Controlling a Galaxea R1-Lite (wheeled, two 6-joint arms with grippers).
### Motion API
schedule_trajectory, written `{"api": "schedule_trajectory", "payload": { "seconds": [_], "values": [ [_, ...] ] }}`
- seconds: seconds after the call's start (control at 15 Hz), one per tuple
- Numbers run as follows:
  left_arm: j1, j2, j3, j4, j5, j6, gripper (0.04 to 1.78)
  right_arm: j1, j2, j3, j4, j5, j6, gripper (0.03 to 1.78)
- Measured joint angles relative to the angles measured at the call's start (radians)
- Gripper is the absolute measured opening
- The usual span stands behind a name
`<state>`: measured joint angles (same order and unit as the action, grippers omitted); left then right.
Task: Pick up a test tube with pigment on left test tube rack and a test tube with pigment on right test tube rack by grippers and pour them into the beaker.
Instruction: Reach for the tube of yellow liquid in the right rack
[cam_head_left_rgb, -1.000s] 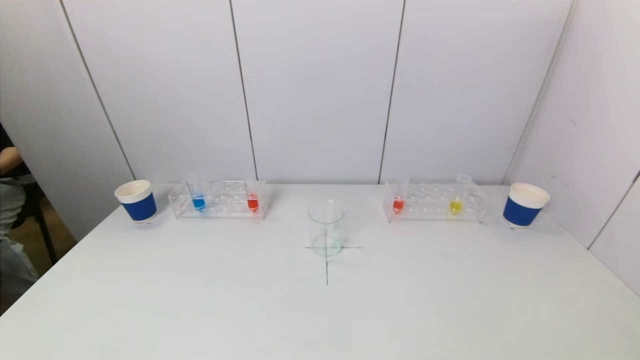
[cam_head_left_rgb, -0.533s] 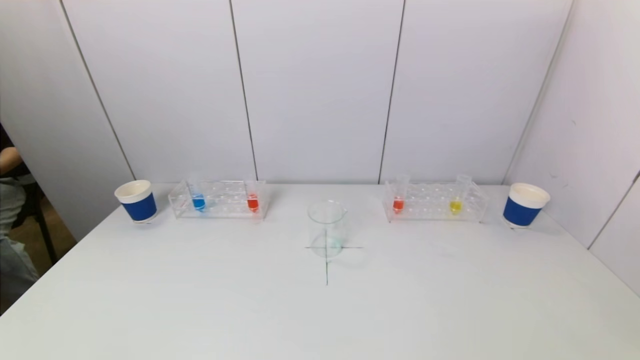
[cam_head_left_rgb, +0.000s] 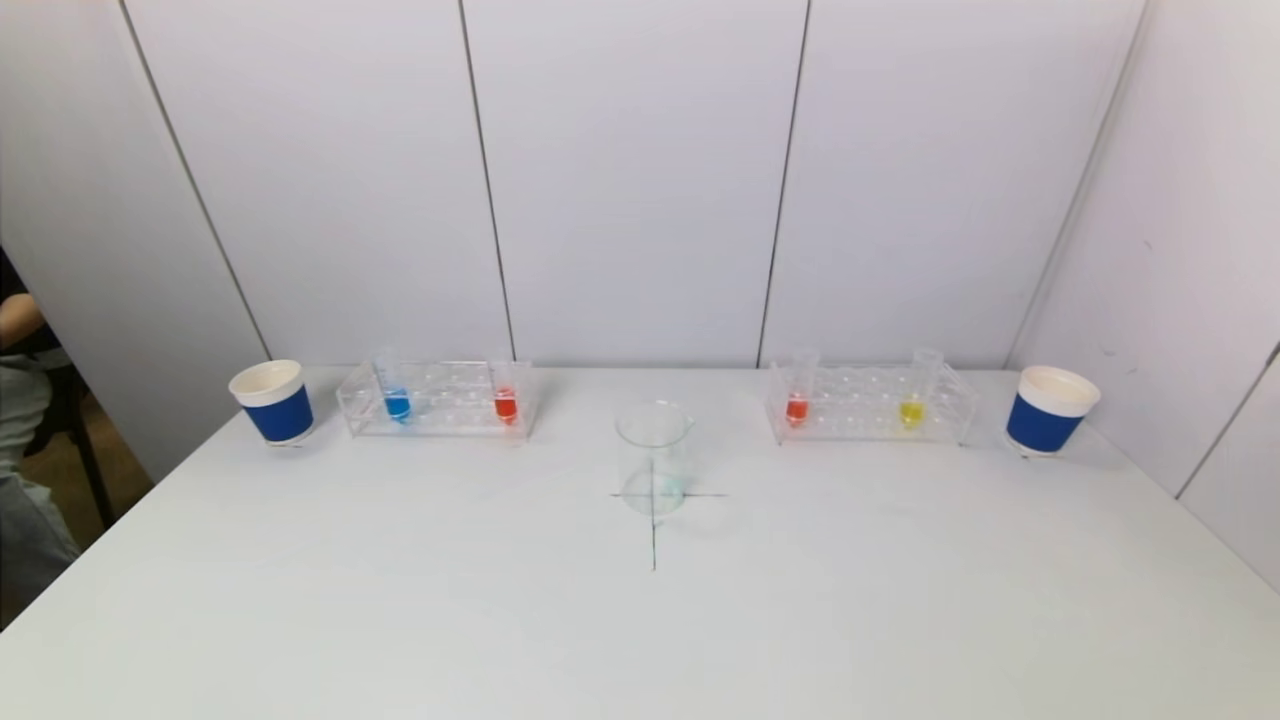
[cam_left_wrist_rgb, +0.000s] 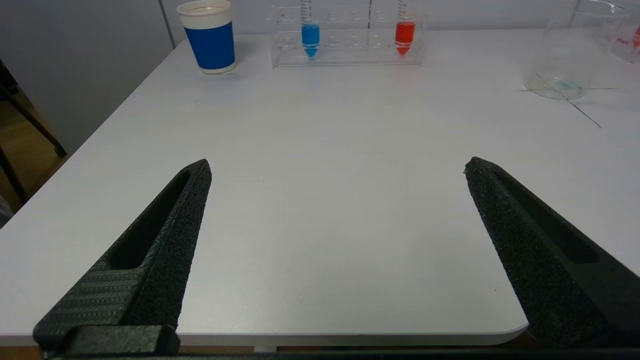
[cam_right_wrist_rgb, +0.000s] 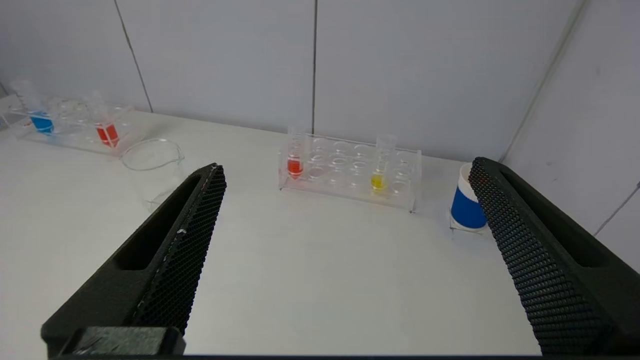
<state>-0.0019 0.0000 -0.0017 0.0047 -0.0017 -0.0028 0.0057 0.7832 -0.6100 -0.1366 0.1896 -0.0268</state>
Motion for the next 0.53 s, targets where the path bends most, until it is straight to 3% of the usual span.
{"api": "schedule_trajectory", "payload": {
  "seconds": [0.53],
  "values": [
    [0.000,0.000,0.000,0.000,0.000,0.000,1.77,-0.001,0.188,0.078,-0.199,-0.003,0.001,1.77]
  ]
}}
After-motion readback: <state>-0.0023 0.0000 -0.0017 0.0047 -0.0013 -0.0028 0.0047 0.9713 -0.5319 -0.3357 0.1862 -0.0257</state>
